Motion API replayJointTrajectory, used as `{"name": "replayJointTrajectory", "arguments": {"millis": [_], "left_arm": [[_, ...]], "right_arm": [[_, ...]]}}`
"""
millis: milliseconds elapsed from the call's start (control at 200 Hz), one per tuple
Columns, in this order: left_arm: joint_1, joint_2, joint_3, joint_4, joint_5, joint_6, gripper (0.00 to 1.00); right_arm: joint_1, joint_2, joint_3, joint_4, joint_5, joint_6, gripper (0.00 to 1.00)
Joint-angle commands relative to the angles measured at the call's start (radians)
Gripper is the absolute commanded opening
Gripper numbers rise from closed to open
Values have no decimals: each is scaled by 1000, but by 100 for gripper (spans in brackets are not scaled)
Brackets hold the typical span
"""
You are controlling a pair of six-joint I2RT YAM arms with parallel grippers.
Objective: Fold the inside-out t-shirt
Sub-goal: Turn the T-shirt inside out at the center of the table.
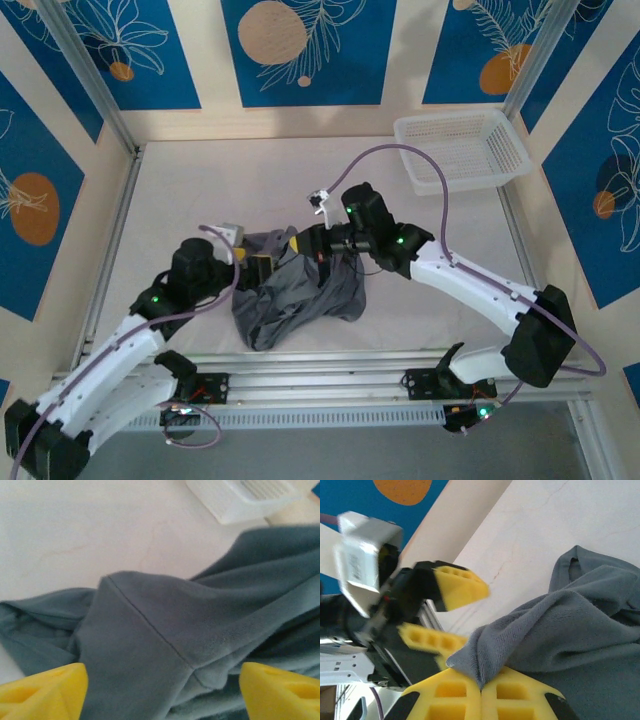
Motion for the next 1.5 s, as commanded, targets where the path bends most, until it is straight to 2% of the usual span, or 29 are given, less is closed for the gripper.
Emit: {"name": "replayJointTrajectory", "arguments": {"millis": [0, 125, 165, 225, 275, 315, 365, 430, 495, 540, 580, 615, 690, 750, 825, 860, 910, 990, 1105, 1165, 1290, 1355, 1415, 1455, 1495], "left_arm": [[-17, 38, -10, 141, 56, 98, 87], [-15, 139, 26, 165, -30, 115, 84], [-15, 176, 50, 169, -47, 115, 80], [-14, 223, 81, 172, -76, 107, 60], [-8, 246, 102, 172, -84, 95, 32], [3, 252, 116, 166, -59, 80, 13], [16, 246, 136, 141, -9, 52, 0], [31, 223, 169, 87, 108, 11, 0], [37, 204, 196, 55, 281, -39, 0], [38, 196, 205, 54, 377, -92, 0], [38, 190, 203, 61, 425, -146, 0], [38, 184, 198, 64, 443, -183, 0], [38, 171, 188, 35, 413, -226, 0], [38, 169, 190, -6, 371, -234, 0], [38, 169, 194, -25, 347, -245, 0], [38, 171, 196, -22, 346, -255, 0], [40, 174, 204, -15, 353, -270, 0], [40, 181, 224, -11, 359, -288, 0], [40, 189, 249, -11, 363, -281, 0], [41, 195, 258, -2, 370, -281, 0], [46, 203, 283, 4, 407, -297, 0], [52, 196, 293, 6, 425, -306, 0], [66, 187, 297, 23, 464, -325, 0], [78, 180, 298, 40, 497, -340, 0], [89, 173, 296, 58, 527, -357, 0]], "right_arm": [[7, 8, 39, 10, -62, 14, 0], [3, 24, 41, 10, -129, -22, 0], [-2, 32, 43, 4, -159, -37, 0], [-19, 47, 40, -1, -199, -56, 0], [-41, 58, 34, -3, -219, -65, 0], [-68, 62, 20, 1, -217, -60, 0], [-112, 60, -13, 10, -176, -36, 0], [-179, 63, -62, -6, -46, -10, 0], [-225, 99, -104, -29, 98, -52, 1], [-246, 143, -126, -15, 137, -81, 4], [-261, 179, -123, -15, 124, -82, 9], [-270, 193, -114, -18, 71, -80, 14], [-264, 148, -116, 5, 18, -61, 31], [-248, 53, -142, 30, 64, -60, 42], [-189, -90, -213, 87, 216, -88, 53], [-143, -151, -261, 141, 270, -122, 53], [-79, -220, -346, 257, 279, -174, 47], [9, -290, -459, 416, 223, -219, 43], [81, -299, -499, 511, 153, -222, 41], [103, -270, -501, 542, 173, -254, 49], [115, -178, -543, 645, 336, -370, 72], [116, -99, -552, 690, 447, -428, 76], [98, -34, -529, 674, 558, -389, 73], [73, -1, -523, 675, 534, -352, 67], [53, 19, -527, 695, 481, -316, 55]]}}
